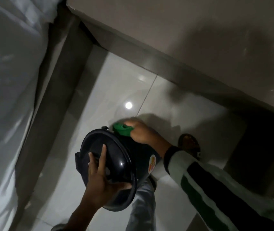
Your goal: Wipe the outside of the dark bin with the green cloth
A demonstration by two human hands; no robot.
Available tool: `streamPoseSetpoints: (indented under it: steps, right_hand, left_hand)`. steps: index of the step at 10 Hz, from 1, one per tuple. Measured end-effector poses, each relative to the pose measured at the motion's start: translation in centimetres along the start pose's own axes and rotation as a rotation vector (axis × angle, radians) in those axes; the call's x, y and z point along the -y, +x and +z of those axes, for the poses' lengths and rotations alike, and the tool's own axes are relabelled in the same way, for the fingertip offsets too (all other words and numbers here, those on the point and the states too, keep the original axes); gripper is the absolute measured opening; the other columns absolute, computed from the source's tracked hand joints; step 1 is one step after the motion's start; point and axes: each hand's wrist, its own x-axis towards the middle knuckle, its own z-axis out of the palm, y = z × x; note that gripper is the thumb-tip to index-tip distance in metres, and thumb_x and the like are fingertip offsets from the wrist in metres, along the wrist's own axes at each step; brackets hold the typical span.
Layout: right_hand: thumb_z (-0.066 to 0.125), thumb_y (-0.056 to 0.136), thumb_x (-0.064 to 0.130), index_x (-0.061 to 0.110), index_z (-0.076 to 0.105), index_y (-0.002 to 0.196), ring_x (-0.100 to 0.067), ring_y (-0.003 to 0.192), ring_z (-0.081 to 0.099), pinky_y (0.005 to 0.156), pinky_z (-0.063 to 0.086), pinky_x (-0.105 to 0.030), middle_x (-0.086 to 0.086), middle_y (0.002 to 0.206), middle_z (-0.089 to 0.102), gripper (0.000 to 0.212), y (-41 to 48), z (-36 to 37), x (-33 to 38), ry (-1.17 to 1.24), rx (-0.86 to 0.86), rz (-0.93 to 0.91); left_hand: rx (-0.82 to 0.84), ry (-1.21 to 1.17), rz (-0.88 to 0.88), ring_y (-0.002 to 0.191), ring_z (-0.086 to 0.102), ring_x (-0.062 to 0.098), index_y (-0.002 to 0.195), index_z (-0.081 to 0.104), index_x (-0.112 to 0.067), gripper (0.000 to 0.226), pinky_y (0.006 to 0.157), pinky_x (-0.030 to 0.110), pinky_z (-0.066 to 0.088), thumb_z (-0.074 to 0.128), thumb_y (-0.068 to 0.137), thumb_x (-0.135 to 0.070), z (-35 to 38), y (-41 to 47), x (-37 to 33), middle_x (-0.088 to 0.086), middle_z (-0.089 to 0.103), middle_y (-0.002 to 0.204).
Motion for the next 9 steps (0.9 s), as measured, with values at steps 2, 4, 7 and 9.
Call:
streamPoseSetpoints:
  steps: [2, 4, 7, 9]
  right_hand:
    - [0.056, 0.080, 0.006, 0.017, 0.050, 0.129, -0.034, 0.113, 0.056, 0.095, 0.048, -0.036, -0.016, 0.127, 0.056, 0.050, -8.6, -10.2, 1.0, -0.166, -0.572, -0.063]
    - [0.073, 0.068, 0.010, 0.012, 0.052, 0.113, -0.024, 0.101, 0.057, 0.077, 0.046, -0.026, -0.012, 0.117, 0.055, 0.050, -13.7, -18.5, 4.2, -0.135, -0.964, -0.385]
    - [0.064, 0.066, 0.022, 0.007, 0.056, 0.119, -0.041, 0.108, 0.052, 0.086, 0.040, -0.044, -0.024, 0.117, 0.056, 0.055, -9.5, -26.2, 2.8, -0.789, -1.023, -0.193]
    - [0.047, 0.084, 0.050, 0.022, 0.046, 0.136, -0.037, 0.121, 0.048, 0.104, 0.036, -0.047, -0.017, 0.134, 0.053, 0.060, -11.2, -25.3, 4.4, -0.758, -0.836, -0.070]
  left_hand:
    - [-0.125, 0.177, -0.098, 0.150, -0.023, 0.037, 0.134, -0.033, -0.064, 0.129, 0.108, 0.078, 0.013, 0.054, 0.044, -0.095, 9.4, 1.1, -6.9, 0.005, -0.033, 0.162]
    - [-0.066, 0.388, -0.195, 0.142, -0.022, 0.060, 0.141, -0.041, -0.037, 0.152, 0.096, 0.089, 0.018, 0.072, 0.048, -0.081, 17.6, 1.4, -12.0, 0.030, -0.033, 0.156]
    - [-0.107, 0.517, -0.047, 0.142, -0.029, 0.055, 0.144, -0.036, -0.043, 0.146, 0.102, 0.085, 0.013, 0.075, 0.054, -0.073, 10.8, 5.8, -12.7, 0.023, -0.041, 0.155]
    - [-0.147, 0.629, 0.166, 0.150, -0.019, 0.045, 0.156, -0.008, -0.039, 0.112, 0.112, 0.077, 0.005, 0.067, 0.076, -0.064, 1.8, 7.1, -18.2, 0.018, -0.019, 0.165]
